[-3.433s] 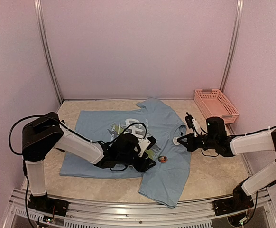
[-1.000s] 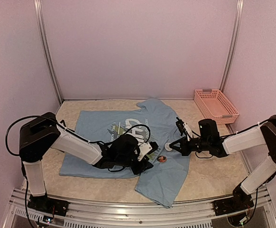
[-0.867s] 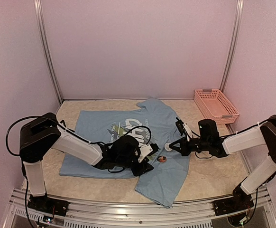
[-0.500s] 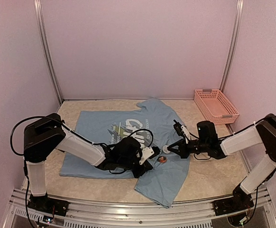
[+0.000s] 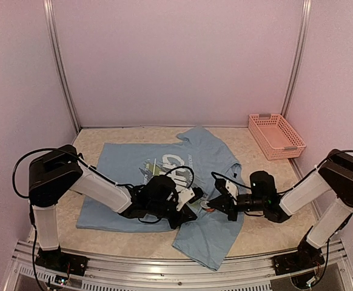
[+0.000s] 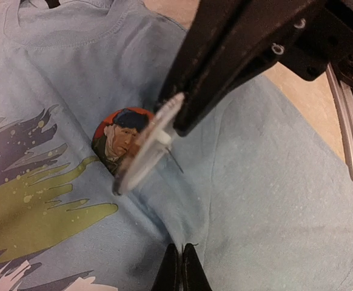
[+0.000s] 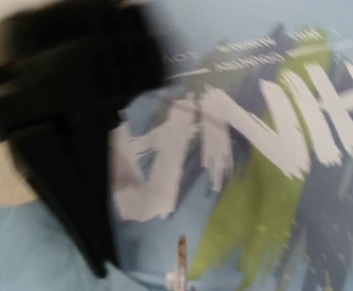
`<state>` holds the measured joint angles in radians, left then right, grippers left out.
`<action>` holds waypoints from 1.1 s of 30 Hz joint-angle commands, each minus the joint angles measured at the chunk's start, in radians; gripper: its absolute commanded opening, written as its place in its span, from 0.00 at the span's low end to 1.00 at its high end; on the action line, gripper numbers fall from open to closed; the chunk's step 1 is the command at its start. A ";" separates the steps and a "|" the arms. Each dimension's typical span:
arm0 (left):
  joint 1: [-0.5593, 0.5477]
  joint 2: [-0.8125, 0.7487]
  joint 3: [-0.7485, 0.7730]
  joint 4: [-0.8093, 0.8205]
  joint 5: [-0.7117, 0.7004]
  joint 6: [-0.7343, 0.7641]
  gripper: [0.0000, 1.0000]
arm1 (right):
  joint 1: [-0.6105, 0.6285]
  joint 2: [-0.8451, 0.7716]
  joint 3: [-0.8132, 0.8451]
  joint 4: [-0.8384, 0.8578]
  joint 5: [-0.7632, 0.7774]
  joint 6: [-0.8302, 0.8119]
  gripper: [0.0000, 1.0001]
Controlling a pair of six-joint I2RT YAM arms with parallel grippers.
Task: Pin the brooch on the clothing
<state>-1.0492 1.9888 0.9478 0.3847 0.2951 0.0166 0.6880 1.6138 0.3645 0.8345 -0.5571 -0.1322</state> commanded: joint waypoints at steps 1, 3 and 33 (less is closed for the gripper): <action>0.011 -0.033 -0.016 0.047 0.071 -0.010 0.00 | 0.065 0.023 -0.073 0.221 0.068 -0.224 0.00; 0.017 -0.034 -0.020 0.055 0.087 -0.033 0.00 | 0.088 0.041 -0.086 0.260 0.095 -0.272 0.00; 0.038 -0.027 -0.032 0.072 0.095 -0.027 0.00 | 0.201 0.142 -0.072 0.297 0.184 -0.411 0.00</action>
<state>-1.0195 1.9884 0.9241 0.4339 0.3851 -0.0040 0.8810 1.7763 0.3038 1.0981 -0.3264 -0.5812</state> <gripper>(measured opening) 0.009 0.006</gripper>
